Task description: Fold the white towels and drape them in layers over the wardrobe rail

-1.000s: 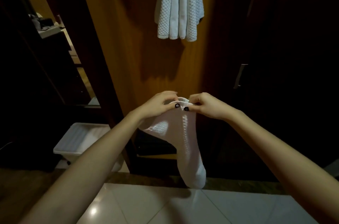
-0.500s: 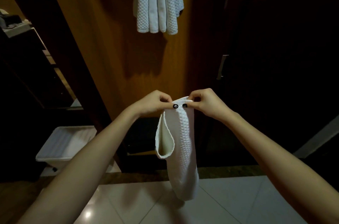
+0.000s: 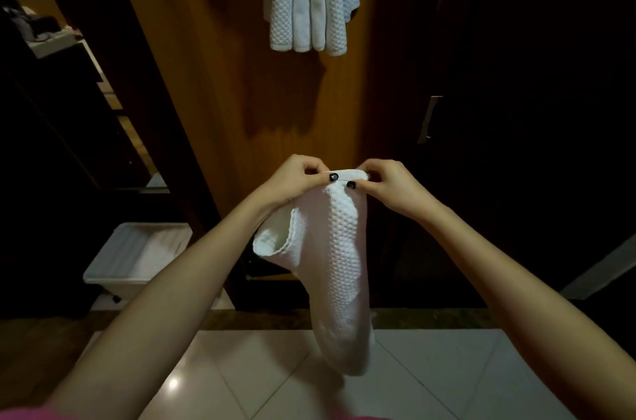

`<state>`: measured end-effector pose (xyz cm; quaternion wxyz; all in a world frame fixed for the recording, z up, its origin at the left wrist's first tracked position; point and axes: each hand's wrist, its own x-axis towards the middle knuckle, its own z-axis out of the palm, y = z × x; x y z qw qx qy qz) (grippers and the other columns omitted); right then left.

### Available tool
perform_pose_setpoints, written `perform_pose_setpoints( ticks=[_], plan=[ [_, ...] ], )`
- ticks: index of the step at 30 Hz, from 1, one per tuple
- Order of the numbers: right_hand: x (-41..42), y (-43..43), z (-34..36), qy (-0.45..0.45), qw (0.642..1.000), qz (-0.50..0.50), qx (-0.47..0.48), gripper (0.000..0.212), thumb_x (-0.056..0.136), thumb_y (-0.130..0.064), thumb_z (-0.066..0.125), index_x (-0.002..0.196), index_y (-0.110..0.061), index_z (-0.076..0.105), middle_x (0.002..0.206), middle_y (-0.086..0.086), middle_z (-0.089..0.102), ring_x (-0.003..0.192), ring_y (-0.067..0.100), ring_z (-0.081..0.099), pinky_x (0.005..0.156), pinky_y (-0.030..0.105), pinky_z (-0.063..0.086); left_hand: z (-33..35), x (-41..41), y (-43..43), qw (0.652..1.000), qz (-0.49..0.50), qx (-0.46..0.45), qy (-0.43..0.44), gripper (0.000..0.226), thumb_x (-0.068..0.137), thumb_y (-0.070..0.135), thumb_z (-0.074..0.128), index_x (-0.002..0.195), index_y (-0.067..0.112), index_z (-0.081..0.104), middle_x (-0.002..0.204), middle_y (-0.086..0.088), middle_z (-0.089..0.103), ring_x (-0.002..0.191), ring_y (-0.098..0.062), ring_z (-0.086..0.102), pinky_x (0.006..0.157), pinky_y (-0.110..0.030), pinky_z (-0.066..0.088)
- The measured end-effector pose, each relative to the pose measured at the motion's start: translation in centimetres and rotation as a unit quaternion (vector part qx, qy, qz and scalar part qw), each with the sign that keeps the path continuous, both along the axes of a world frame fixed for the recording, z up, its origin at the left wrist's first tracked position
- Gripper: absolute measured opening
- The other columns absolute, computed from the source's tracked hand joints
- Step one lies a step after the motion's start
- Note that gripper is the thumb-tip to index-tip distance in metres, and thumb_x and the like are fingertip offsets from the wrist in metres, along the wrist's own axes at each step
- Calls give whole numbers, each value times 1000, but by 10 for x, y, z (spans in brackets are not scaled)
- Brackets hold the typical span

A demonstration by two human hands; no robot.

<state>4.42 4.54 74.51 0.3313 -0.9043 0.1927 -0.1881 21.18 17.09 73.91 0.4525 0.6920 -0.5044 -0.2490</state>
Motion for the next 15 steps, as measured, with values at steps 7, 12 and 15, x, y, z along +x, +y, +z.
perform_pose_setpoints(
  ticks=[7,12,15],
  plan=[
    [15,8,5,1,997,39,-61,16,95,-18,58,90,-6,67,85,9,67,79,23,61,71,39,45,5,28,24,993,6,68,-99,16,86,23,72,84,7,76,96,-4,71,93,-18,65,87,-36,50],
    [21,10,19,-24,996,63,-64,15,96,-19,58,94,-8,68,88,2,66,84,18,61,75,32,44,10,48,44,978,-2,137,-159,23,87,28,70,78,8,76,91,3,67,89,-18,64,84,-37,47],
    [21,6,32,-12,991,87,-102,15,97,-22,59,97,-9,67,93,1,64,86,17,60,76,30,45,11,54,51,978,22,127,-165,24,87,28,71,77,7,76,89,0,67,88,-20,64,85,-39,47]
  ],
)
